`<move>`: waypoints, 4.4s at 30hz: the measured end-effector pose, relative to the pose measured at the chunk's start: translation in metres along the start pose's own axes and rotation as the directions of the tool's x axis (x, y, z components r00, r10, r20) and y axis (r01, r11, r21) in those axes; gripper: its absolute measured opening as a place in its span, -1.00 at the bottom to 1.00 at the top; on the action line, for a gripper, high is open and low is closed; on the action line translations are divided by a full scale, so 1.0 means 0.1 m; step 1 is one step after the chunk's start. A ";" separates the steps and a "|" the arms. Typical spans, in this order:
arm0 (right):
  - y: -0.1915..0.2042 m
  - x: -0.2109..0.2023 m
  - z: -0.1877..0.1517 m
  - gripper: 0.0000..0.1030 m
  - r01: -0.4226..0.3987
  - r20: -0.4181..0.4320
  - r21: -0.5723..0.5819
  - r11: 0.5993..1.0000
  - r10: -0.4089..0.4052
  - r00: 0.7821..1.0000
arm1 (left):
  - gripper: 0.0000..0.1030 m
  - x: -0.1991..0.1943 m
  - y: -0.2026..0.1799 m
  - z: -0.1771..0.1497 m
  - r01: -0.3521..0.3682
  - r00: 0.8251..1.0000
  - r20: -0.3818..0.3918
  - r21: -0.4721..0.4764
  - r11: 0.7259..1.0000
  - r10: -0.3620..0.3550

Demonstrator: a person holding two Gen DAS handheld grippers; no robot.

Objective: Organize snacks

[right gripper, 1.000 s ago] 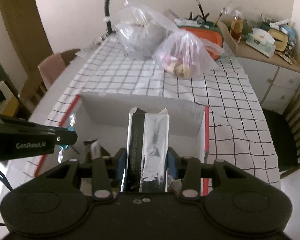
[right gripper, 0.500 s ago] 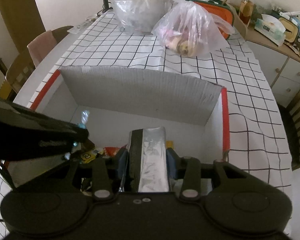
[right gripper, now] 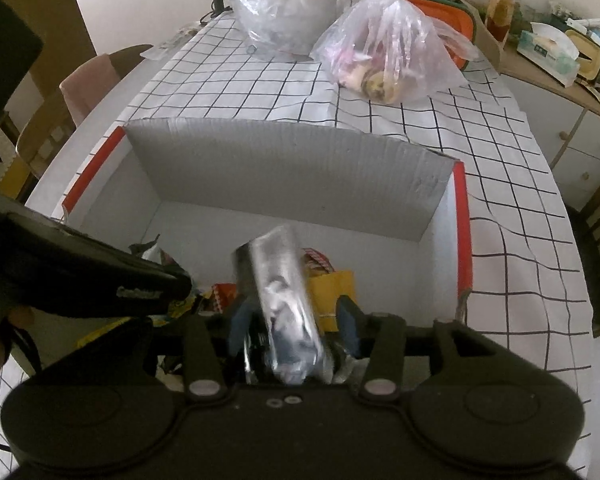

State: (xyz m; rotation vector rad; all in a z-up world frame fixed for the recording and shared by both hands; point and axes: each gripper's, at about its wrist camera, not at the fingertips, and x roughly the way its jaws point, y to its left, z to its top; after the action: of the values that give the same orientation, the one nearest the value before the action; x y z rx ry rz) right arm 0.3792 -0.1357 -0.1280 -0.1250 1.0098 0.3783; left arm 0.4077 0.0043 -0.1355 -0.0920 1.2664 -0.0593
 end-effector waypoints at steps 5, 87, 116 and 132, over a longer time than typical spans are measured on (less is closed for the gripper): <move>-0.02 -0.09 -0.02 0.10 0.004 0.015 0.005 1.000 -0.004 1.000 | -0.42 -0.15 0.02 -0.08 -0.005 0.999 0.036 -0.008 1.000 0.005; -0.22 -2.17 -1.00 0.99 -0.182 0.335 0.101 0.978 0.139 0.932 | 0.98 -2.21 -0.40 -1.99 -0.029 0.849 0.526 -0.046 0.999 0.049; -0.21 -2.13 -1.02 0.99 -0.180 0.323 0.130 0.975 0.130 0.937 | 0.98 -2.14 -0.42 -1.94 -0.027 0.860 0.507 -0.054 0.998 0.050; -0.27 -2.04 -1.05 0.99 -0.172 0.305 0.159 0.972 0.117 0.945 | 0.98 -2.06 -0.45 -1.89 -0.040 0.866 0.495 -0.058 0.998 0.064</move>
State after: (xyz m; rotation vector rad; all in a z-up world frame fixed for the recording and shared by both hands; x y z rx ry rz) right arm 0.2080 -0.2411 -0.0134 0.1706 0.7554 0.4226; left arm 0.1660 -0.0281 0.0083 -0.1048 0.7501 0.0399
